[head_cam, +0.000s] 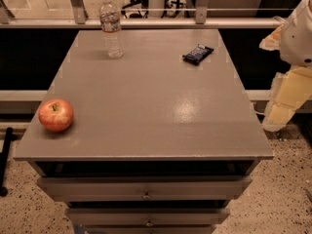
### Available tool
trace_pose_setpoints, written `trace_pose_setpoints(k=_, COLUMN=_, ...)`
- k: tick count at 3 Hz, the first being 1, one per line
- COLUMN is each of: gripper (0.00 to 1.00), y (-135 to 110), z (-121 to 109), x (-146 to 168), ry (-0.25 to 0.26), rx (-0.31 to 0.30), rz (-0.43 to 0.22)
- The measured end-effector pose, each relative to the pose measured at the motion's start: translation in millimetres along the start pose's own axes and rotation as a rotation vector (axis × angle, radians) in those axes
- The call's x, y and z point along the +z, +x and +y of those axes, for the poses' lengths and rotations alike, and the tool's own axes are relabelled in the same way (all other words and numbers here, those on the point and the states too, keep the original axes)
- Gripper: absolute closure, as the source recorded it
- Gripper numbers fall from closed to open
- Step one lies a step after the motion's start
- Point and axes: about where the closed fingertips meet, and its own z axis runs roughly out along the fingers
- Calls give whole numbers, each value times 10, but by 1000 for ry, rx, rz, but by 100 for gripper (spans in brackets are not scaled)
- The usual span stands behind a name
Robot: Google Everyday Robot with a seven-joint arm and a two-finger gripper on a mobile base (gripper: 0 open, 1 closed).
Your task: Move apple near rxbar blueberry
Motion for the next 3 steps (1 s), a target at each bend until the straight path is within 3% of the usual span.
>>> trace_pose_setpoints(k=1, gripper=0, y=-13, z=-3, x=-2, ry=4, rx=0, rz=-5)
trace_pose_setpoints(k=2, gripper=0, y=-282, z=12, x=211, ry=-25, rx=-6, rz=-99)
trace_pose_setpoints(k=3, gripper=0, y=-959, z=76, x=672, ry=-106, rx=-31, rz=-301)
